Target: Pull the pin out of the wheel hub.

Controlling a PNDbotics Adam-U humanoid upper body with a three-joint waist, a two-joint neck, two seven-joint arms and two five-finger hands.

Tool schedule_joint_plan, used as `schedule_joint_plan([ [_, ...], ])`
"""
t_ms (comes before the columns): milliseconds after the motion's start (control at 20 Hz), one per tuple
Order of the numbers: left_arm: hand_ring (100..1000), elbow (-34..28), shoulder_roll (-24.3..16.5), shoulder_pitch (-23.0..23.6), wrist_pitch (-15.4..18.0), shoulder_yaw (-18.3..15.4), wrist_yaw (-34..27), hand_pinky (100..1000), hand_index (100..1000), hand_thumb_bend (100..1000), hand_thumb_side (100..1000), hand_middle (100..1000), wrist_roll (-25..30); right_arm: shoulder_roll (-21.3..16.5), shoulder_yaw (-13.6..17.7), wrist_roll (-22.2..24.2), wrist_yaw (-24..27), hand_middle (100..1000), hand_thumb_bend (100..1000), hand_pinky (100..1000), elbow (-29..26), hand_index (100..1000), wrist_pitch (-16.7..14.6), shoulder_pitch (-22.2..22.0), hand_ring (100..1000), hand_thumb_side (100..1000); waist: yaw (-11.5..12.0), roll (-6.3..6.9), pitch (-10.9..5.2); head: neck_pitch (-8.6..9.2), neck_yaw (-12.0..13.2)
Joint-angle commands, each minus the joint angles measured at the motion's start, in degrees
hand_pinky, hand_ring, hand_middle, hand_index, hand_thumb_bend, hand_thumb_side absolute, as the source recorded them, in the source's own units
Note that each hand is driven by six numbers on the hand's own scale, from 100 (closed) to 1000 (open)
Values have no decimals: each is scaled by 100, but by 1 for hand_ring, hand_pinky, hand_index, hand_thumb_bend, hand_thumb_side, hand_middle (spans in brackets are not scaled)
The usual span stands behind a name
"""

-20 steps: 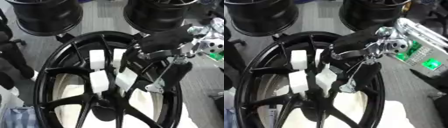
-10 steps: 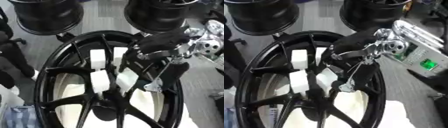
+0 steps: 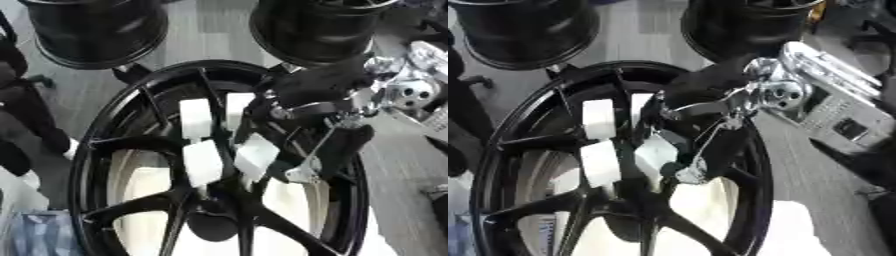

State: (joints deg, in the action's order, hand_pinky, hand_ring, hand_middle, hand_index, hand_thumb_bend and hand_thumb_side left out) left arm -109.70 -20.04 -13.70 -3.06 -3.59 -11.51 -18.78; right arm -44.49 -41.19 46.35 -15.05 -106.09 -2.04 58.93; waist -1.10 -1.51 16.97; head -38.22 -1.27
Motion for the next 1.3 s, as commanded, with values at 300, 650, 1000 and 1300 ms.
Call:
schedule_joint_plan([
  [300,768,-74,-45,-69,7,-51,-3,740,859,100,793,658,-28,20,21,-43,-110,742,167,878,114,850,-30,56,830,415,25,11,-86,46,-19],
  [650,768,-78,-30,-74,8,-59,-5,741,858,100,792,656,-52,67,3,-14,-120,731,191,877,251,842,-105,39,823,338,36,19,-70,76,-24],
  [1000,768,-79,-22,-78,3,-66,-3,741,859,100,792,654,-69,45,27,65,-200,770,302,884,451,860,-330,26,843,258,35,29,-58,118,-13],
  [1300,767,-84,-22,-100,2,-60,1,742,858,100,791,653,-64,26,42,160,-325,781,427,887,607,859,-628,27,847,105,18,31,-51,155,6],
])
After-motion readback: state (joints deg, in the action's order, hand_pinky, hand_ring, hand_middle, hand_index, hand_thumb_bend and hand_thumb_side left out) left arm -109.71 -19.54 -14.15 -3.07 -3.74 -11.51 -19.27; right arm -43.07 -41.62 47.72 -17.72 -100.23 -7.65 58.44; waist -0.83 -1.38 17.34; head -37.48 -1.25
